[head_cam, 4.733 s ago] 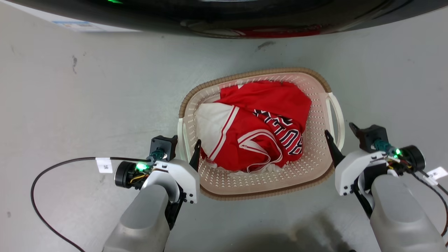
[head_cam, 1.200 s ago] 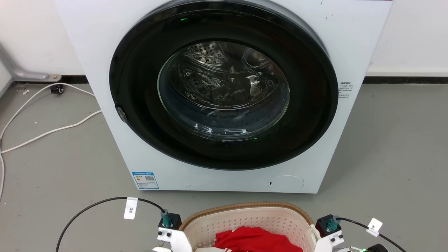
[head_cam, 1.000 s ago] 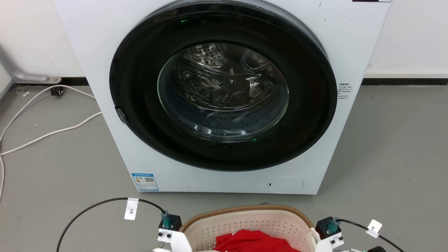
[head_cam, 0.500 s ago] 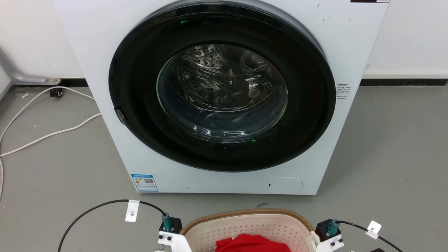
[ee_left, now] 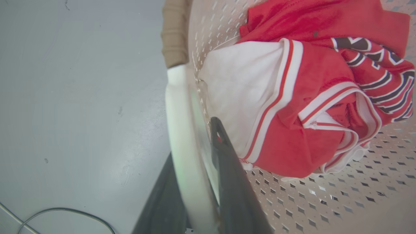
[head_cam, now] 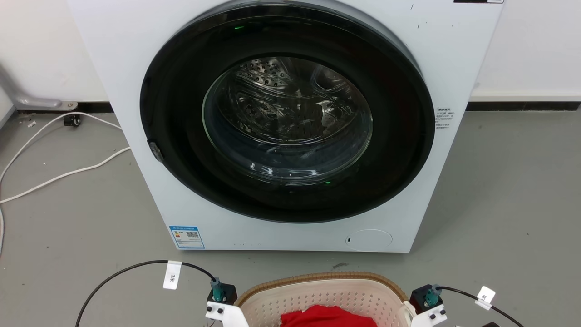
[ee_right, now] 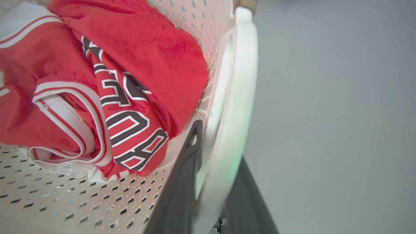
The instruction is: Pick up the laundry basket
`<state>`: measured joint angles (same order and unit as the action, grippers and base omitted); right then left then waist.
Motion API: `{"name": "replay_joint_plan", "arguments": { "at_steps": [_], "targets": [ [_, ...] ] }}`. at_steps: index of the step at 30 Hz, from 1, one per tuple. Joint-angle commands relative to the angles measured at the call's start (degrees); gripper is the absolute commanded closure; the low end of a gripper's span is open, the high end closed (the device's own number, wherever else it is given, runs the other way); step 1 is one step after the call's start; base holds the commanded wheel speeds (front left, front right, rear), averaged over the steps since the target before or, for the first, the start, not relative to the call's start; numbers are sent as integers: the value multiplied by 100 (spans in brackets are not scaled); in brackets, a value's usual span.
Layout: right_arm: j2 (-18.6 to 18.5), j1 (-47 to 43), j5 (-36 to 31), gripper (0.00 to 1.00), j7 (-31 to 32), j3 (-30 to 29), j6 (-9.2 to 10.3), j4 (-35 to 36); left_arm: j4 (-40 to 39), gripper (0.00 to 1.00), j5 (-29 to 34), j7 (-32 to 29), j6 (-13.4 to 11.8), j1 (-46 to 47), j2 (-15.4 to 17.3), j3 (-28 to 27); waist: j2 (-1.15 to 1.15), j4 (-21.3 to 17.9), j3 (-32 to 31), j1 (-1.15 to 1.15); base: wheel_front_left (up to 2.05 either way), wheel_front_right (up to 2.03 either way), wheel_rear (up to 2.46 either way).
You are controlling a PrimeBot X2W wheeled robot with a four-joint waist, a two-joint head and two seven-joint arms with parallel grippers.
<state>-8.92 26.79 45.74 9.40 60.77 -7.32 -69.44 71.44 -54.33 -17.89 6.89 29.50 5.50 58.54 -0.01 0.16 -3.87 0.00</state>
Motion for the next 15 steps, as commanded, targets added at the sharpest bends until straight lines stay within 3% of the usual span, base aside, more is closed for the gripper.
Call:
{"name": "replay_joint_plan", "arguments": {
  "at_steps": [1,15],
  "targets": [
    [57,80,33,100,-18,95,-30,31,-82,100,-36,56,102,34,-91,42,1,-3,2,0,0,0,0],
    [43,121,386,100,-62,444,-30,-11,-61,100,-224,55,102,49,-69,232,1,-18,-12,0,0,0,0]
  ]
}}
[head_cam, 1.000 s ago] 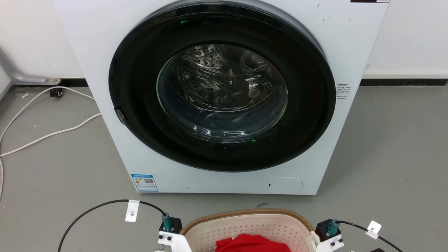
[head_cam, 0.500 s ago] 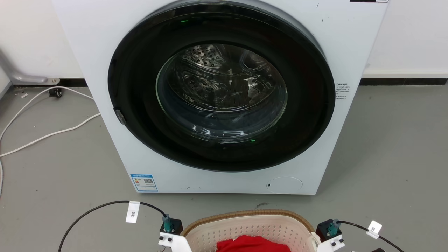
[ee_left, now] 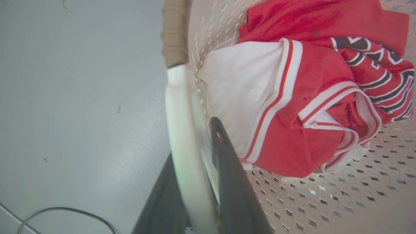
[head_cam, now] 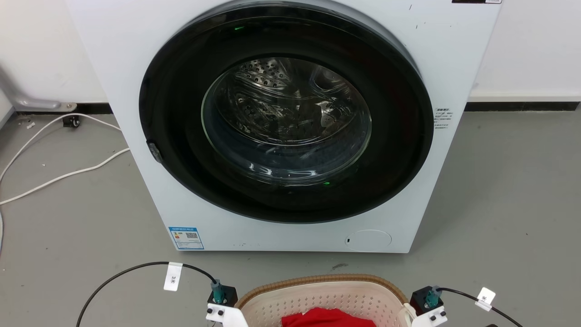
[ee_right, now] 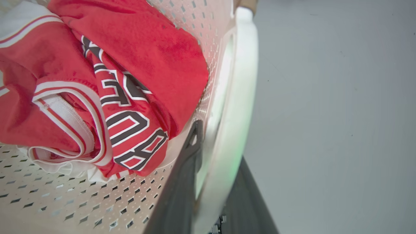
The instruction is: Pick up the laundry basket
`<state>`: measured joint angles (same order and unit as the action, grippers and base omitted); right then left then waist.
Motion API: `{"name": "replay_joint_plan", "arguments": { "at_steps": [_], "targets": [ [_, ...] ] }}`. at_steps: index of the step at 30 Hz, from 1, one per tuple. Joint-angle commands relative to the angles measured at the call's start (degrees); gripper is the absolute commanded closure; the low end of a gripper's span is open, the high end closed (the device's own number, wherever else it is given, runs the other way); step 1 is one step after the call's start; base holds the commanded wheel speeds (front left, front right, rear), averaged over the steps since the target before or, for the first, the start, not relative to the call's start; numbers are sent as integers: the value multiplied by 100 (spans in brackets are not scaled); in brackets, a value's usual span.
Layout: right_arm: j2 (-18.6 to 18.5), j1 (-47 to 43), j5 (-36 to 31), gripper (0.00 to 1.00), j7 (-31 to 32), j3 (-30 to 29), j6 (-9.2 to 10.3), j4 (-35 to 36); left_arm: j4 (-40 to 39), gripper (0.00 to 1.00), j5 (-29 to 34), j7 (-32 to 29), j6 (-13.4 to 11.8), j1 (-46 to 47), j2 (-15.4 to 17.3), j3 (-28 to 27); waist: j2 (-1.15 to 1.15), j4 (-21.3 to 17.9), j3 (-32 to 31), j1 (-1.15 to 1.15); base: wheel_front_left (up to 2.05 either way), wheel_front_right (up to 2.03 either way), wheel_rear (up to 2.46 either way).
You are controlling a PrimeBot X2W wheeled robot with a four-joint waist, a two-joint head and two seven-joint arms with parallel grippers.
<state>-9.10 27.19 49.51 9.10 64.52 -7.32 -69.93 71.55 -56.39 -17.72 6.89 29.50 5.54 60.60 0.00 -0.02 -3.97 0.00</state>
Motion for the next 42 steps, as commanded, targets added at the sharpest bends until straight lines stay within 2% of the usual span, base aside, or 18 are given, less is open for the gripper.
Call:
{"name": "replay_joint_plan", "arguments": {
  "at_steps": [1,42],
  "targets": [
    [62,80,26,100,-36,91,-30,36,-71,100,-24,39,102,48,-73,40,0,-1,-4,0,0,0,0],
    [34,165,661,100,-20,707,-30,-18,-22,100,-456,103,102,100,-55,499,0,-30,-17,0,0,0,0]
  ]
}}
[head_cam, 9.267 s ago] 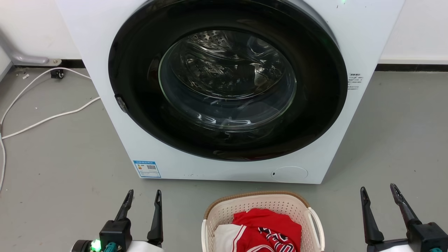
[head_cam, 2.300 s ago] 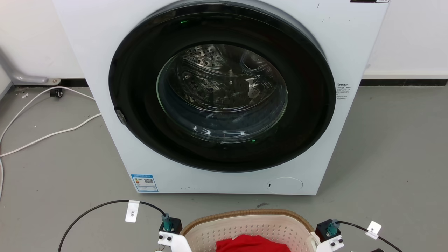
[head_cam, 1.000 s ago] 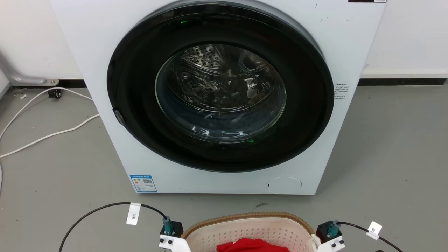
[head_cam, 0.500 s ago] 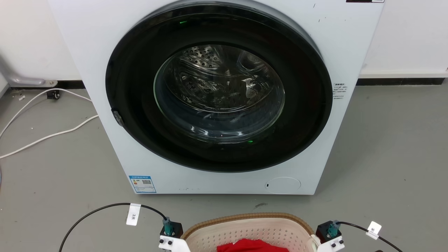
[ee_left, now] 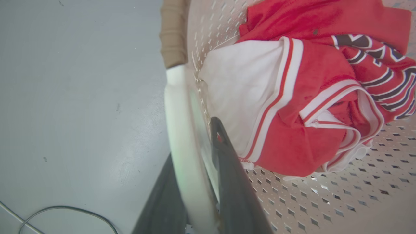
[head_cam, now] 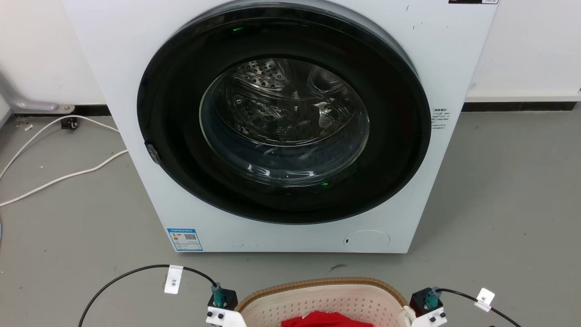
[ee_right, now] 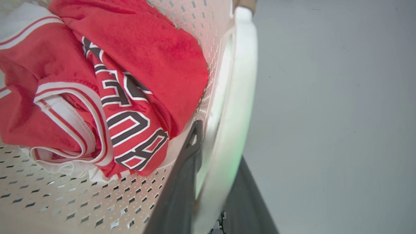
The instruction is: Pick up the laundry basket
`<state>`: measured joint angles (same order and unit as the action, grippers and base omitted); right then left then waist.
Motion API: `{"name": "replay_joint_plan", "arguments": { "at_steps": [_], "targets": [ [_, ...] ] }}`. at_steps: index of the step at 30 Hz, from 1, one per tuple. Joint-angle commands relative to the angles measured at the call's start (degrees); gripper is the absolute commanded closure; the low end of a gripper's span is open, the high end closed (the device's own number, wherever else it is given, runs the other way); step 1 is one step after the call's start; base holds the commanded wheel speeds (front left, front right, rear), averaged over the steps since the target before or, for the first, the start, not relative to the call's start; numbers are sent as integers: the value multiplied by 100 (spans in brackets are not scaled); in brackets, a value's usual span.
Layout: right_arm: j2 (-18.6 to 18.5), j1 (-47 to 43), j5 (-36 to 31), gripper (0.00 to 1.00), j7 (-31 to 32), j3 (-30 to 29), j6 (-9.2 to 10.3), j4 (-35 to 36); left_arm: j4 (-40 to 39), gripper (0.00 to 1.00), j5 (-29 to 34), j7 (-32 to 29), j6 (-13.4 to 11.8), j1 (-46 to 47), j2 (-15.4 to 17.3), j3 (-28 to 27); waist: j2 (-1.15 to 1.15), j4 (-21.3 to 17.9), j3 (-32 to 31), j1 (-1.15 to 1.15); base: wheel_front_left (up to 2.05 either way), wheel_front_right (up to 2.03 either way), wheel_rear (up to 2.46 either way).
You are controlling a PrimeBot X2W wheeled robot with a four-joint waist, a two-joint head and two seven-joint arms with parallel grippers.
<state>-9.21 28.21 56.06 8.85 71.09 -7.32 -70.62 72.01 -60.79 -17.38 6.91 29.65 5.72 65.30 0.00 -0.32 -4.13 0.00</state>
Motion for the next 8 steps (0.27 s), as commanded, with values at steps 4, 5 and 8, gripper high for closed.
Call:
{"name": "replay_joint_plan", "arguments": {
  "at_steps": [4,5,8],
  "targets": [
    [46,61,29,100,8,83,-30,59,-67,100,-46,74,101,90,-67,64,0,-6,-10,0,0,0,0],
    [46,61,39,100,10,89,-30,59,-65,100,-56,76,101,94,-65,74,0,-8,-11,0,0,0,0],
    [45,60,63,100,16,109,-30,61,-63,100,-91,75,100,98,-61,108,0,-14,-16,0,0,0,0]
  ]
}}
